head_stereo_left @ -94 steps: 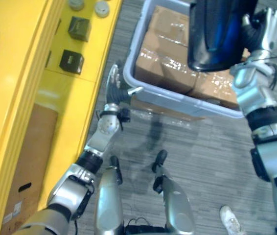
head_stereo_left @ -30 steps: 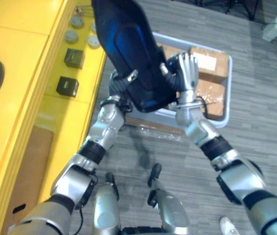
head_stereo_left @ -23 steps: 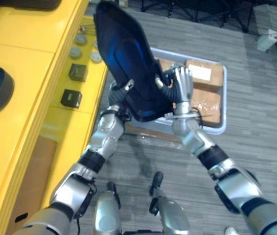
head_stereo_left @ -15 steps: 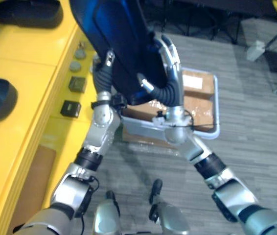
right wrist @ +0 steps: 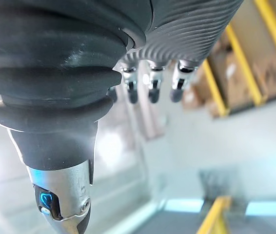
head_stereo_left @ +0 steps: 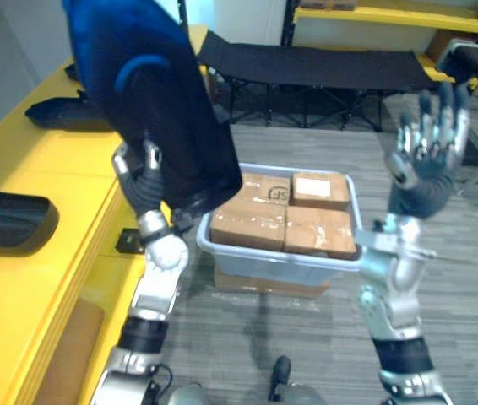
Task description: Walk over and take plastic housings, then place them on the shelf
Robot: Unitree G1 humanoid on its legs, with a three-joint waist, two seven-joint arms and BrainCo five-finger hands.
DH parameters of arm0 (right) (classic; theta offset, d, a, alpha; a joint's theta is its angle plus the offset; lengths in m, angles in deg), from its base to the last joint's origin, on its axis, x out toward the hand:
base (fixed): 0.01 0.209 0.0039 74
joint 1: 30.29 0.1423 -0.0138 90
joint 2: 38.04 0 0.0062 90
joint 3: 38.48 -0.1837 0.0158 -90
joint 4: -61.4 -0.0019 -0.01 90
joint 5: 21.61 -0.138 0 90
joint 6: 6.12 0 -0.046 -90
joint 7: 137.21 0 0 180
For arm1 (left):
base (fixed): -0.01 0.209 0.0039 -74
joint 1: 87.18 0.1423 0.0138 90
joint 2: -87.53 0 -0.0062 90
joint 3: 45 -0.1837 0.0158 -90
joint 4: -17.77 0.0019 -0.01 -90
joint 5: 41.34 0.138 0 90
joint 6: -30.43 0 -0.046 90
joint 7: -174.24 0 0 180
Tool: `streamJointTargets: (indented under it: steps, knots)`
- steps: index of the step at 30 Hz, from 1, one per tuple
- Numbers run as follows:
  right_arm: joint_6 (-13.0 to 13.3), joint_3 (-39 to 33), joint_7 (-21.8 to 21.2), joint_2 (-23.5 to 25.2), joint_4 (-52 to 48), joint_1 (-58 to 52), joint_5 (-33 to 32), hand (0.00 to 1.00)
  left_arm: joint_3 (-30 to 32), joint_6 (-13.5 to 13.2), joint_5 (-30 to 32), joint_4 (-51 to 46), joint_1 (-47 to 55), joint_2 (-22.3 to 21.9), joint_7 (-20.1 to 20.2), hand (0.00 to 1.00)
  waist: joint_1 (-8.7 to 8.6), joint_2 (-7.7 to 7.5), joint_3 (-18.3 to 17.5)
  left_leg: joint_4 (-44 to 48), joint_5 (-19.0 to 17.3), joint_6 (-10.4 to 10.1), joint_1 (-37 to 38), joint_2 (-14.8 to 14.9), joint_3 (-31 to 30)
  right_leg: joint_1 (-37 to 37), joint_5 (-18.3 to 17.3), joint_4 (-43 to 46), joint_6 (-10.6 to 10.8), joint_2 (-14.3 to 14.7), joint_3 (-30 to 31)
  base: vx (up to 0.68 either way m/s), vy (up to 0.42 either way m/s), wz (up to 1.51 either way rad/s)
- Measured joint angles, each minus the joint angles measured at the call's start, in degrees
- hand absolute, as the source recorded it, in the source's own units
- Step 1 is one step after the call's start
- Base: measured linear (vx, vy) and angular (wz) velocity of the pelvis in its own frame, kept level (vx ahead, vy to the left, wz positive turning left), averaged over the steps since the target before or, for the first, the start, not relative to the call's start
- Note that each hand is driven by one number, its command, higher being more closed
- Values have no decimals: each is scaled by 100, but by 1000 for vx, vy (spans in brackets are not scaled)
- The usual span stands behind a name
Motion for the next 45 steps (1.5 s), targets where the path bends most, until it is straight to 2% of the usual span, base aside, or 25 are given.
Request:
streamJointTargets:
  steps: [2,5,7,11,12,13,22,27,33,35,36,38,39,42,43,45]
  knots:
    - [-87,-529,-8,243,4,-774,-97,0,22,-396,-207,-462,585,-153,404,100,-13,35,-116,-95,-2,2,-7,-13,101,-109,4,1,12,3,89,51,58,-18]
    - [-222,-831,-229,577,334,-1516,-678,0,229,-708,-427,-701,1127,-185,878,100,-91,101,-168,-210,-2,2,99,-18,208,-115,1,1,20,2,208,37,71,-17]
    - [-297,-914,-289,741,675,-1869,-799,0,393,-751,-435,-701,1383,-239,1028,100,-166,140,-215,-253,-3,3,94,-17,224,-140,-17,0,44,2,219,1,38,-10]
    - [-408,-1051,-290,947,1417,-2239,-1037,0,522,-908,-859,-701,1792,-326,1263,100,-168,170,-243,-305,-4,4,98,-34,289,-189,-62,-46,90,2,257,-36,27,-6]
    - [-399,-1059,-390,990,1452,-2272,-1254,0,542,-976,-917,-701,1845,-327,1304,100,-167,171,-244,-312,-4,3,98,-35,289,-191,-66,-47,91,2,256,-35,28,1]
    - [-296,-1166,-979,1196,1634,-2096,-1926,0,757,-1131,-1092,-815,1878,-347,1492,100,-177,38,-483,-400,-23,43,191,-145,260,-126,-61,2,158,-87,245,0,0,0]
    - [-351,-1318,-922,1197,1634,-2012,-1809,0,785,-1131,-1098,-818,1871,-372,1490,100,-172,40,-444,-406,-58,68,223,-166,259,-86,-140,4,151,-107,258,0,0,0]
    - [-627,-1812,-855,1120,1611,-1765,-1245,0,792,-1097,-857,-1029,1857,-532,1385,100,-161,60,-422,-390,-154,77,312,-179,202,81,-221,5,192,-122,228,0,17,5]
    - [-852,-1503,-1111,922,1460,-1206,-957,0,1152,-838,-298,-1184,1833,-523,1115,100,-90,109,-382,-406,-166,94,292,-236,-45,206,-195,6,262,-206,6,14,47,22]
    - [-912,-918,-1338,907,1395,-1047,-803,0,1404,-714,-274,-1357,1915,-535,968,100,95,142,-362,-447,-149,117,292,-301,-276,333,-242,6,303,-227,-203,30,35,51]
    - [-935,-757,-1406,907,1395,-991,-740,0,1493,-711,-252,-1435,1965,-537,928,100,135,150,-357,-475,-129,131,289,-309,-337,358,-245,6,300,-233,-268,41,32,59]
    - [-982,-31,-1572,902,1428,-738,-444,0,1885,-711,-124,-1801,2232,-555,776,100,322,168,-345,-607,-25,162,280,-373,-648,481,-249,6,296,-284,-554,38,32,69]
    - [-990,124,-1617,895,1449,-676,-397,0,1975,-710,-118,-1873,2291,-568,759,100,376,169,-344,-621,-10,175,278,-391,-740,519,-251,6,293,-297,-632,44,52,74]
    - [-1067,994,-1739,854,1680,-278,-67,0,2455,-706,-81,-2093,2638,-693,611,100,714,154,-349,-681,72,256,223,-524,-1272,742,-257,5,289,-411,-1090,50,75,86]
    - [-1075,1118,-1758,853,1697,-225,9,0,2542,-705,-82,-2115,2704,-727,606,100,753,151,-351,-678,80,268,190,-537,-1362,774,-257,5,289,-436,-1162,49,78,81]
    - [-1090,1517,-1766,861,1813,-58,177,0,2795,-690,-85,-2180,2905,-774,605,100,978,102,-322,-688,116,318,165,-631,-1593,901,-259,5,287,-513,-1372,48,85,63]
